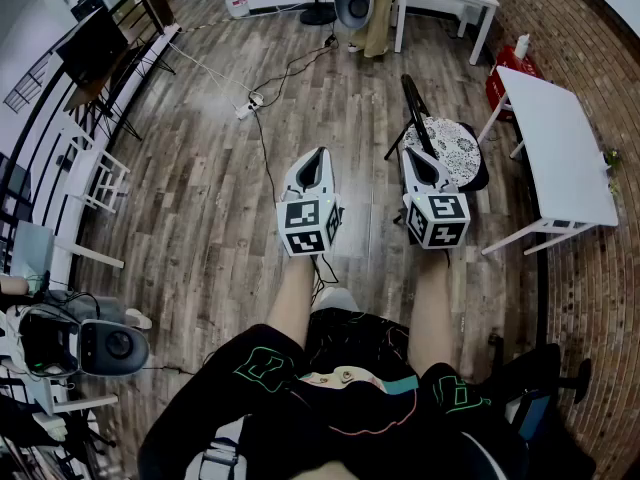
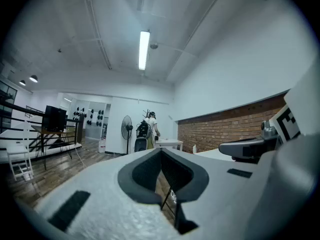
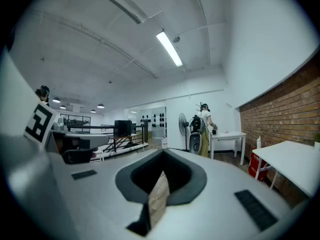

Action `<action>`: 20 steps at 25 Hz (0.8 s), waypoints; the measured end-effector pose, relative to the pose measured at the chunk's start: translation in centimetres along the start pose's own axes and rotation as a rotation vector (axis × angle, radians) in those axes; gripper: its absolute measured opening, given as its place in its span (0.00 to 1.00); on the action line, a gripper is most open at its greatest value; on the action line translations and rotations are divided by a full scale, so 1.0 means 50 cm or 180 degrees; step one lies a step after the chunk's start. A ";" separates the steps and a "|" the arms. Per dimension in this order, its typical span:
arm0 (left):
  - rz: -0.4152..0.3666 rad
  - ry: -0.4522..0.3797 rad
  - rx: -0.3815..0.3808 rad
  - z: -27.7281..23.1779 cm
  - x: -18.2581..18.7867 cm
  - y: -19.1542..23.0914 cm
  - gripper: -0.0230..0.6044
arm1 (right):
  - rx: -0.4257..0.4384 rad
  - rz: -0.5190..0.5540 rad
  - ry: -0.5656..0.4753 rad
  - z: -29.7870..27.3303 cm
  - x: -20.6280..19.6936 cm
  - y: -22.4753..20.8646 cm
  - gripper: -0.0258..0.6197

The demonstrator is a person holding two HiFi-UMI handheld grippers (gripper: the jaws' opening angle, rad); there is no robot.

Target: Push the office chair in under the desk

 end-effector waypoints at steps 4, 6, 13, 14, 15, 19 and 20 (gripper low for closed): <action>0.0007 0.0031 -0.0032 -0.029 -0.010 0.015 0.04 | -0.0035 -0.0013 -0.0039 -0.030 0.008 -0.014 0.05; 0.0067 0.0044 -0.0035 -0.051 -0.013 0.028 0.04 | -0.0050 -0.0070 -0.0064 -0.051 0.009 -0.022 0.05; 0.0129 0.0249 -0.0179 -0.115 -0.039 0.072 0.04 | -0.0228 -0.0238 0.0144 -0.110 -0.034 -0.046 0.05; 0.0108 0.0316 -0.0143 -0.122 -0.046 0.090 0.05 | -0.0232 -0.0242 0.0172 -0.123 -0.037 -0.041 0.05; 0.0120 0.0359 -0.0119 -0.128 -0.051 0.108 0.05 | -0.0224 -0.0237 0.0191 -0.135 -0.038 -0.034 0.05; 0.0201 0.0345 -0.0100 -0.158 -0.045 0.160 0.05 | -0.0202 -0.0197 0.0245 -0.184 -0.030 -0.017 0.05; 0.0202 0.0322 -0.0102 -0.167 -0.040 0.169 0.05 | -0.0199 -0.0188 0.0248 -0.195 -0.026 -0.014 0.05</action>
Point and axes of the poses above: the fingertips, and each gripper's own axes: z backward along the fingers, y to its left, x out of its top, the point moved 3 cm from there along z, backward along the fingers, and after that the axes turned 2 degrees about -z, right-handed, at the moved point
